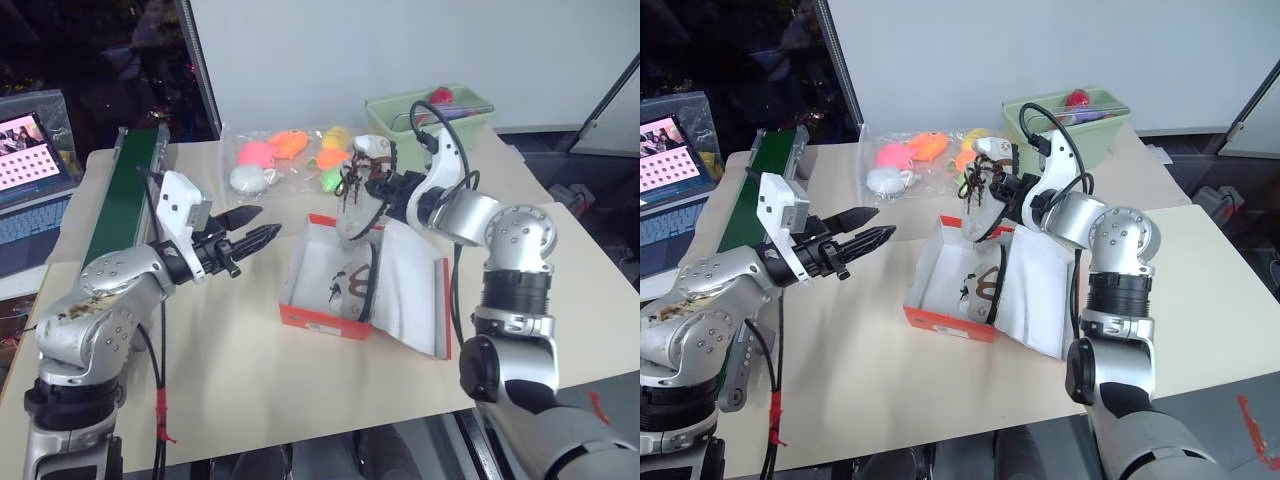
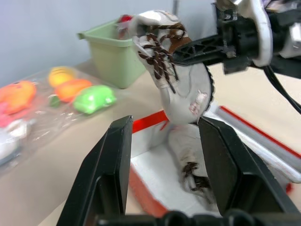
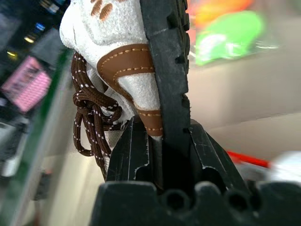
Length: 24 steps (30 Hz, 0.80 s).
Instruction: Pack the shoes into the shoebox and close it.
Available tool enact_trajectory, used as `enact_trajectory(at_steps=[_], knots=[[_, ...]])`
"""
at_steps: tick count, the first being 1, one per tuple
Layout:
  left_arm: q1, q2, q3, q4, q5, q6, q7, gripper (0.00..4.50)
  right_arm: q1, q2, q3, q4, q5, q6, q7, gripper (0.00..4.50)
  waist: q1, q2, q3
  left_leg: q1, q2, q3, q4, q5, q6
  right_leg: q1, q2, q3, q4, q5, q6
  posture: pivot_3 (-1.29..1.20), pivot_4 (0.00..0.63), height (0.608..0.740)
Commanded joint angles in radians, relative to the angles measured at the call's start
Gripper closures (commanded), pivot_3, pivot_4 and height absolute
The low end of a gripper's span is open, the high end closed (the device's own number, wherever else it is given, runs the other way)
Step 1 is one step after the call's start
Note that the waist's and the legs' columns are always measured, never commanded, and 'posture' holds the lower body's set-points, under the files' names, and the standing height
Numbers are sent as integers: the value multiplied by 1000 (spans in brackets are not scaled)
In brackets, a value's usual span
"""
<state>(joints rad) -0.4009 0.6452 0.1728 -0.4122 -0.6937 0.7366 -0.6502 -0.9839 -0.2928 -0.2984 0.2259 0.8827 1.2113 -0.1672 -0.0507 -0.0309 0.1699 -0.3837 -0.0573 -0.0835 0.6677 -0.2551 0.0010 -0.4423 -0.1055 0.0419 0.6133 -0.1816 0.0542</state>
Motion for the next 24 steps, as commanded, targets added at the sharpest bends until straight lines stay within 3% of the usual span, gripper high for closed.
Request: enact_trajectory(at_steps=[1,4,12,24], knots=[[24,40,-41,31,41,-135,-168,2149,-91,14,-58,23,20,216,-43,4039,-2,0,0,0,0,0,0,0,0,0,0,0,0,0,0,0,150,740],[59,70,-90,72,100,-270,-312,2149,-147,109,-166,48,3,389,-120,4039,-19,0,0,0,3,3,0,0,1,-1,2,2,0,1,-2,0,150,740],[69,100,-126,137,164,-407,-457,2149,-218,222,-295,125,-89,403,-206,4039,-7,1,0,-1,3,3,0,-1,1,-1,3,2,-1,1,-2,0,150,740],[37,191,-113,263,202,-440,-577,2149,-171,344,-299,140,-122,403,-250,4039,-23,2,0,-1,4,3,0,-1,2,-3,4,2,1,1,-2,0,150,740]])
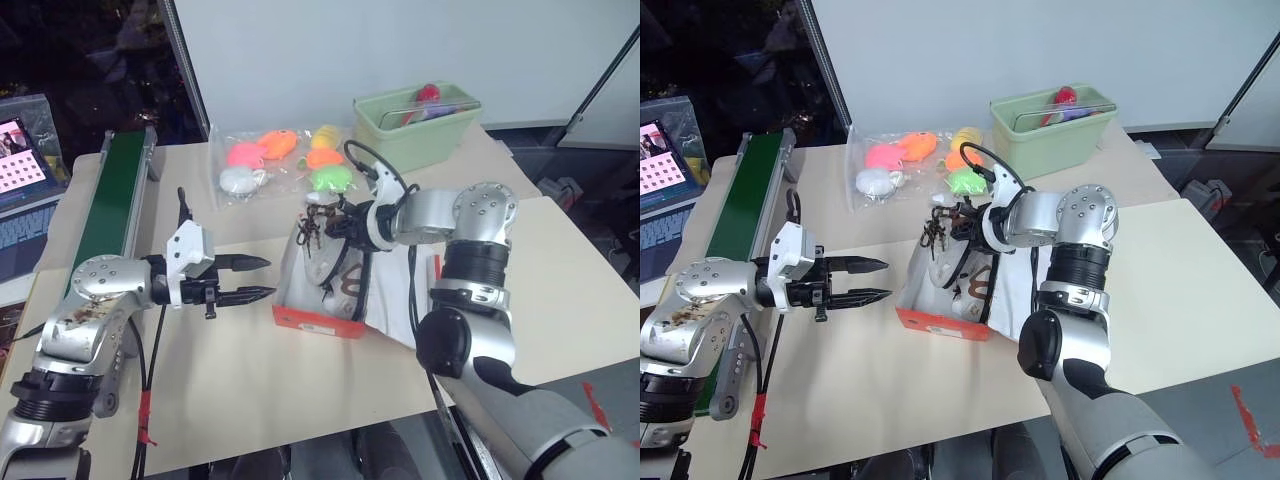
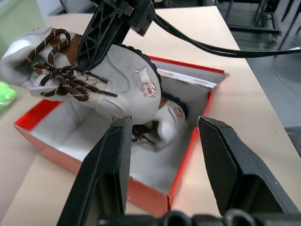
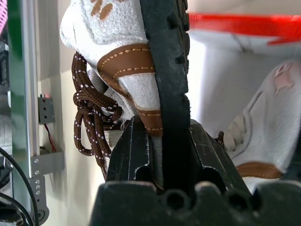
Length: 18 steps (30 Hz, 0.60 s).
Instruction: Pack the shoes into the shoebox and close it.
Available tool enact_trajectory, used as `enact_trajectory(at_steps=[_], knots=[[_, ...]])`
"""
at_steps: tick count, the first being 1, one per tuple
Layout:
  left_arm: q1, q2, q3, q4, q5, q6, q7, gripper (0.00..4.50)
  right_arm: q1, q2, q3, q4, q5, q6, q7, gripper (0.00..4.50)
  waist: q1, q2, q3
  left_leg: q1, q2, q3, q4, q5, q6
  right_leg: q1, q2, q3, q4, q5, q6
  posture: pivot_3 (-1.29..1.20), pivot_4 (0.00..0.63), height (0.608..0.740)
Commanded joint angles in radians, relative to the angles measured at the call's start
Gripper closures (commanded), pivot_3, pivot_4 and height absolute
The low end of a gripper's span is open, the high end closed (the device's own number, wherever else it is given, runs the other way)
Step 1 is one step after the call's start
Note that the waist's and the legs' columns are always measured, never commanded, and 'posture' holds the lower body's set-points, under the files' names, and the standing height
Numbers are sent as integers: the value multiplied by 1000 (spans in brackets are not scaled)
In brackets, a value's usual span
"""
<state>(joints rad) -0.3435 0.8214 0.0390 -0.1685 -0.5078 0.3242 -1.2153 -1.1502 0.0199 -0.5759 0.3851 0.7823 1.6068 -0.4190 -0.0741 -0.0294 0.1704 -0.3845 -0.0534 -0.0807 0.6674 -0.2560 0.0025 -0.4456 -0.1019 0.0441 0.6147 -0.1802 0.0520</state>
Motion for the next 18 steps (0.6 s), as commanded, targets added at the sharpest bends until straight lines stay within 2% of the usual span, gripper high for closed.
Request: enact_trajectory(at_steps=[1,14,18], knots=[[-23,14,21,25,19,-30,-10,2149,-4,39,-28,-19,-33,8,3,4039,1,0,0,0,0,0,0,0,0,0,0,0,0,0,0,0,150,740],[-27,2,29,35,35,-34,19,2149,88,95,-16,-25,-190,-12,83,4039,0,0,0,0,0,0,0,0,0,-1,0,0,1,0,0,0,150,740],[-27,-1,29,21,33,-28,33,2149,95,110,4,23,-226,-73,115,4039,-1,0,0,0,0,0,0,0,0,-3,0,0,3,0,0,0,150,740]])
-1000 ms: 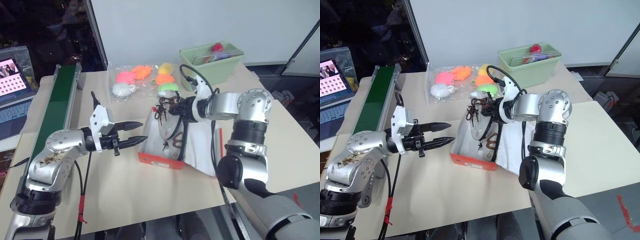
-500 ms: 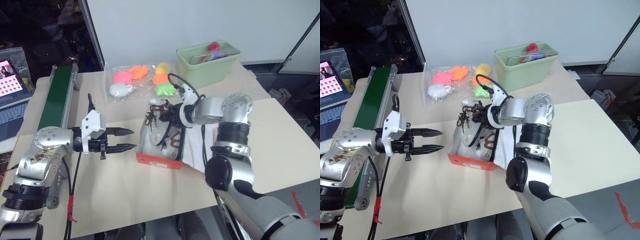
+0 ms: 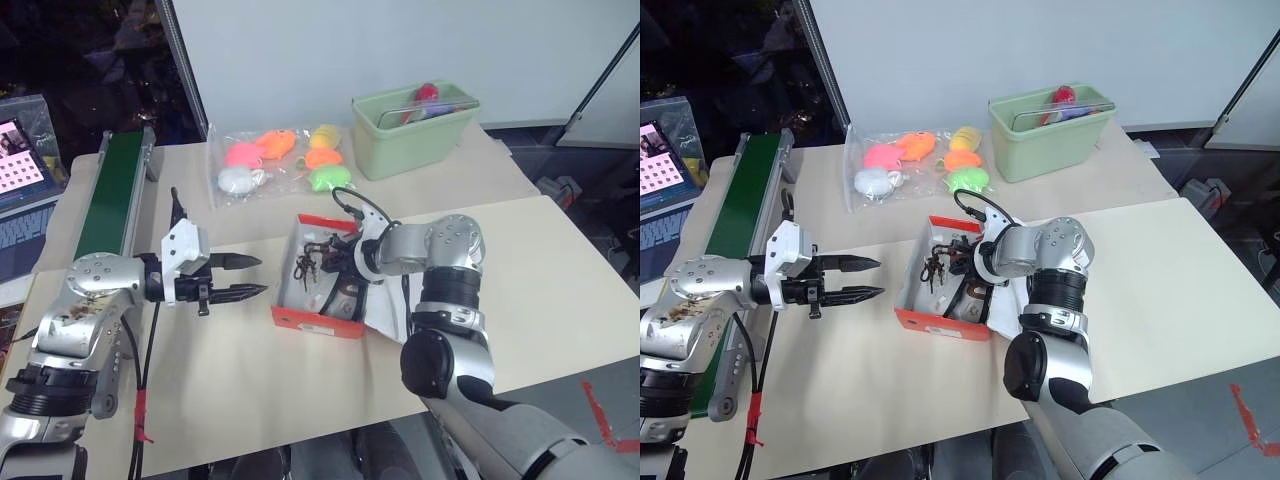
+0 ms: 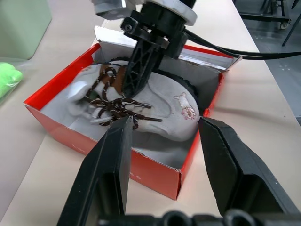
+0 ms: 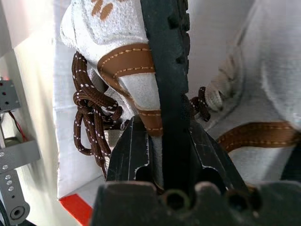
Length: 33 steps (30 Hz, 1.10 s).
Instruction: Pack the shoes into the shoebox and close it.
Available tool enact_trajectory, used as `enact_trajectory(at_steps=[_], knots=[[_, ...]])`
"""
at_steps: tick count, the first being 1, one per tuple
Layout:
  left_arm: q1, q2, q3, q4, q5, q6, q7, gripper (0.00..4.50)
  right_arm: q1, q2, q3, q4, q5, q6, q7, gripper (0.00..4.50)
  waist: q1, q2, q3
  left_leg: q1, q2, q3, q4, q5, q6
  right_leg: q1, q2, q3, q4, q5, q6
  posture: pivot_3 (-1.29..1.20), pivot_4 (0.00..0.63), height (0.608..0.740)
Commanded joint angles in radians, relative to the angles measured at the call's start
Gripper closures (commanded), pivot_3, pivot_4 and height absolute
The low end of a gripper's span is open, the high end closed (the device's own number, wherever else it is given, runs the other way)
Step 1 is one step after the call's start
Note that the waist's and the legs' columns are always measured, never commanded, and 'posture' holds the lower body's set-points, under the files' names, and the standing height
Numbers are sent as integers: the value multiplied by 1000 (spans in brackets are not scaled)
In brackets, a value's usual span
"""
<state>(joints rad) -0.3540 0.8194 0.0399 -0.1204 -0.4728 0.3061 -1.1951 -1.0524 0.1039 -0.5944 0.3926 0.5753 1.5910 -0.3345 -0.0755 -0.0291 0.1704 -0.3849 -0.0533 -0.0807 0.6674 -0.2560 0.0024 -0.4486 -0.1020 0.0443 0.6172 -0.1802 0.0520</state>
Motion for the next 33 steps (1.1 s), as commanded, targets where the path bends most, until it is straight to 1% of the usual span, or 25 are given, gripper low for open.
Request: enact_trajectory(at_steps=[1,6,11,13,15,17,19,21,26,29,31,33], knots=[[-16,1,28,-30,-3,-8,16,2149,-4,27,26,31,-28,-73,38,4039,0,0,0,0,0,0,0,0,0,0,0,0,0,0,0,0,150,740],[-11,2,30,-42,-8,-4,26,2149,-25,28,88,120,-64,-189,86,4039,-5,0,-1,2,0,0,0,0,0,1,0,0,1,0,0,0,150,740],[-17,1,27,-39,-6,-3,32,2149,-21,17,167,177,-101,-243,135,4039,-22,0,-1,14,1,0,0,0,0,12,0,0,-2,0,0,0,150,740],[-21,-1,24,-34,-3,-4,34,2149,-16,13,189,185,-113,-254,147,4039,-25,0,-1,16,1,0,0,0,1,12,0,0,-3,0,0,0,150,740],[-22,-2,24,-31,-2,-6,36,2102,-11,17,183,173,-109,-261,148,3099,-25,0,-1,16,2,0,0,0,1,13,0,0,-3,0,0,0,150,740],[-21,-3,24,-30,-1,-7,37,2102,-14,22,171,157,-102,-255,149,2671,-25,0,-1,16,2,-1,0,0,1,12,1,1,-2,0,-1,0,150,740],[-20,-3,23,-28,1,-9,37,2102,-29,19,186,146,-106,-245,162,1802,-25,0,-1,16,3,-1,0,0,1,11,1,1,-1,1,-1,0,150,740],[-17,-4,24,-29,1,-10,38,2102,-53,14,194,116,-99,-233,177,1247,-24,0,-1,16,3,-1,-1,-1,1,11,1,1,0,1,-1,0,150,740],[-18,-7,23,-24,2,-15,40,2102,-110,16,117,-33,-56,-125,153,1247,-19,0,-1,11,3,-2,-1,-1,1,7,1,1,1,1,-1,0,150,740],[-19,-13,20,-23,2,-15,42,2102,-107,11,79,-154,-49,-34,155,1247,-18,0,-1,7,3,-3,-1,-1,1,3,1,1,0,1,-1,0,150,740],[-16,-18,18,-26,1,-13,44,2102,-75,-8,97,-271,-39,0,183,1247,-16,0,-1,4,3,-3,-1,-1,1,1,1,0,0,1,-1,0,150,740],[-7,-23,17,-33,-1,-12,44,2102,-24,-37,137,-397,-14,14,232,1247,-15,0,-1,-1,2,-3,0,-1,1,-5,0,0,2,1,-1,0,150,740]])
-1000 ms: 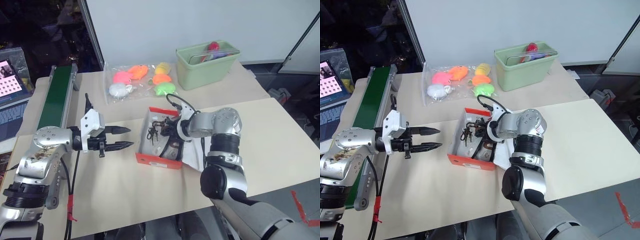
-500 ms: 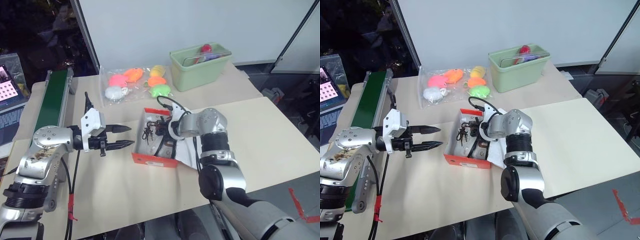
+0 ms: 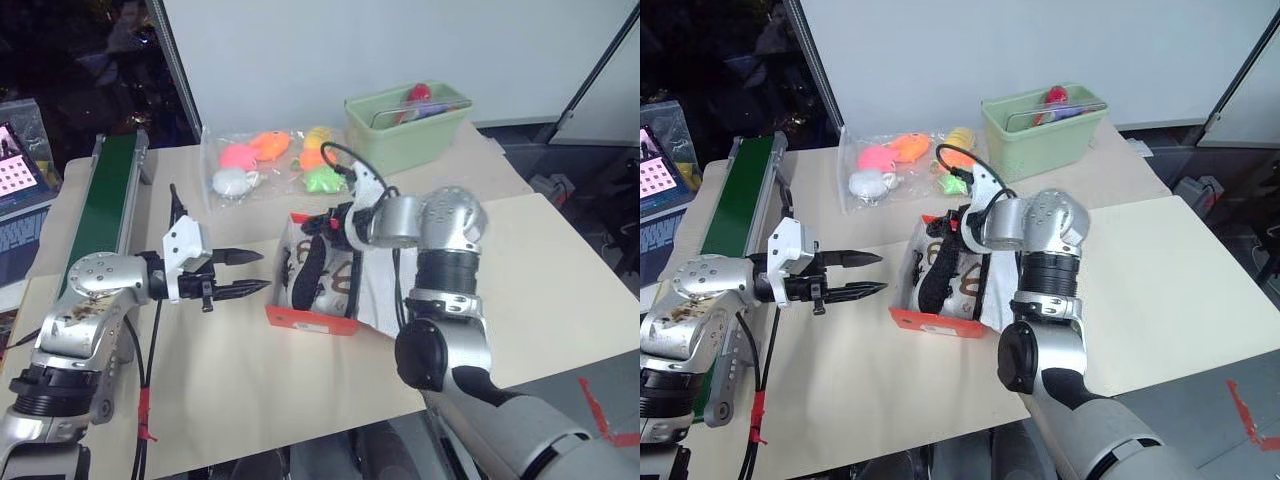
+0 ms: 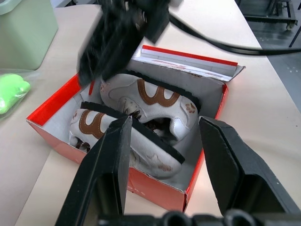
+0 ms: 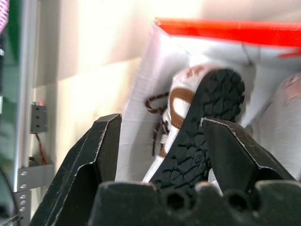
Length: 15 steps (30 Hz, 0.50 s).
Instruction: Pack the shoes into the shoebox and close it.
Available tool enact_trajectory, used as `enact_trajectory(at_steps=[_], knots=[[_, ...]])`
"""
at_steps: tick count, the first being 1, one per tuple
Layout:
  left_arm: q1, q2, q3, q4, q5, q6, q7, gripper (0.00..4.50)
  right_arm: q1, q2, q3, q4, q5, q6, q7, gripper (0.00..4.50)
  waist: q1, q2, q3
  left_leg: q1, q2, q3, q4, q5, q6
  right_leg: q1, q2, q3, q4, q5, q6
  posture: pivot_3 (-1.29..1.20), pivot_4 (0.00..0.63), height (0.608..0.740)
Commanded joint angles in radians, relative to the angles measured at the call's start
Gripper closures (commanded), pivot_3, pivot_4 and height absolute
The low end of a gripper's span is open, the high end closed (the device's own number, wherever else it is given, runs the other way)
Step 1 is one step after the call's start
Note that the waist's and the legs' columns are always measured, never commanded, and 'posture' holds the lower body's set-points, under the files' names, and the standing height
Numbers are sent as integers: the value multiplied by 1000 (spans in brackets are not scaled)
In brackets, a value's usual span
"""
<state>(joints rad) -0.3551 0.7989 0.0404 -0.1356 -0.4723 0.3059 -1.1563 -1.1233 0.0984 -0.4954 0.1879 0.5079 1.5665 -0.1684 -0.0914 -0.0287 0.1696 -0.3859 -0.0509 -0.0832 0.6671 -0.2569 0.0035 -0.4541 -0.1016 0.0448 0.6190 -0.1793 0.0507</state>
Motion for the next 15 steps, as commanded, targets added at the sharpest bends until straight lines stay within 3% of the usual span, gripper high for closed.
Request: enact_trajectory(at_steps=[1,6,10,15], knots=[[4,-5,17,-23,-2,-11,7,2102,103,-86,106,-290,69,11,115,1490,3,0,0,-2,0,0,0,0,0,-2,-1,0,2,0,0,0,150,740],[47,-10,30,-44,-5,-10,22,2102,382,-400,331,-657,83,-165,324,3098,22,0,0,-2,-3,3,1,0,0,-3,-3,-1,2,0,1,0,150,740],[97,-9,41,-66,-3,-13,34,2102,590,-451,184,-876,211,-133,415,4439,21,0,0,0,-2,5,1,0,0,-2,-3,-1,2,-1,1,0,150,740],[132,-16,29,-108,-8,-4,42,2102,821,-458,122,-1040,315,-110,469,4483,29,0,0,3,-1,6,2,-1,2,1,-4,0,0,-1,1,0,150,740]])
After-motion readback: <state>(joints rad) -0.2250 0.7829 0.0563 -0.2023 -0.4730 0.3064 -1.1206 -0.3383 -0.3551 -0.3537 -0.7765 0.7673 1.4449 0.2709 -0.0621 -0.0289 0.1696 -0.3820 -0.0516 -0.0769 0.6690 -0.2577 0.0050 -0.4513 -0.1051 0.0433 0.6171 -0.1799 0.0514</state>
